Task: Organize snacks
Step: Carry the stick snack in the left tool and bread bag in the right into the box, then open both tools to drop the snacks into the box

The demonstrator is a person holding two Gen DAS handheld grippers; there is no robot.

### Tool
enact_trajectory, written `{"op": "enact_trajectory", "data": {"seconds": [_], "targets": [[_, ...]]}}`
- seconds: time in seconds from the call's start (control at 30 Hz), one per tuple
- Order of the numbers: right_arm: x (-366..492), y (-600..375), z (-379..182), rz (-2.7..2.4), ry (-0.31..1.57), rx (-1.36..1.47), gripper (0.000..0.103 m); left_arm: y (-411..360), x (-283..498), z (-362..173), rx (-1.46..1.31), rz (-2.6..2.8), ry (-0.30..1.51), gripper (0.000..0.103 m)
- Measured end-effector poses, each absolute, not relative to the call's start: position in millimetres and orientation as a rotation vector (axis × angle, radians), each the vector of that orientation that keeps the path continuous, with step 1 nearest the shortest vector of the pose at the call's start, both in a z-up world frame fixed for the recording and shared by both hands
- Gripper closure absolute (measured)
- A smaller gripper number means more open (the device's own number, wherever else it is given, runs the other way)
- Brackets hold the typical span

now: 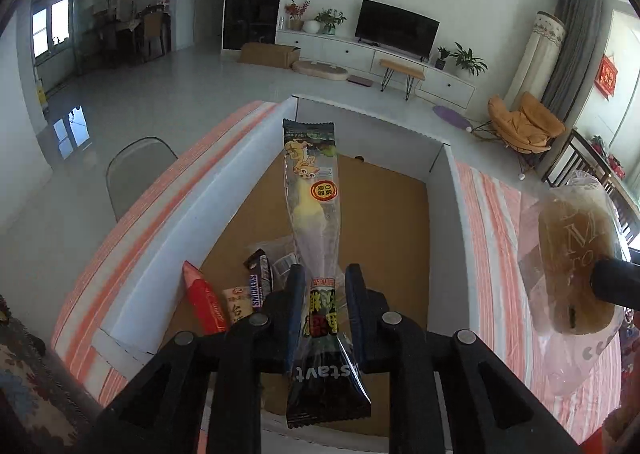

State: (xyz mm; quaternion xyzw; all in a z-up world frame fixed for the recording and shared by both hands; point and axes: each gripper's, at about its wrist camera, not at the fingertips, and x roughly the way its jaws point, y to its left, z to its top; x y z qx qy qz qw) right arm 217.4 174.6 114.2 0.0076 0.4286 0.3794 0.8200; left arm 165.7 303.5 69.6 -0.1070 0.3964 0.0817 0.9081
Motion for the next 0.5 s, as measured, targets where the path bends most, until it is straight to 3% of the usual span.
{"op": "enact_trajectory", "data": {"seconds": [0.03, 0.07, 0.23, 0.37, 0.47, 0.5], "targets": [[225, 194, 102, 0.807, 0.953, -0.010, 0.014, 312, 162, 60, -0.213, 0.206, 0.831, 0.036], [232, 210, 90, 0.793, 0.993, -0.035, 0.014, 319, 161, 53, -0.204, 0.241, 0.838, 0.026], [246, 220, 77, 0.851, 1.000, 0.087, 0.014, 320, 143, 37, -0.121, 0.289, 0.810, 0.017], [244, 218, 85, 0.736, 0.921, -0.025, 0.014, 294, 134, 43, -0.002, 0.342, 0.778, 0.014], [239, 213, 87, 0.699, 0.894, -0.065, 0.014, 279, 127, 51, 0.035, 0.433, 0.750, 0.000], [236, 211, 88, 0.683, 0.889, -0.074, 0.014, 275, 123, 52, 0.041, 0.466, 0.737, 0.000]]}}
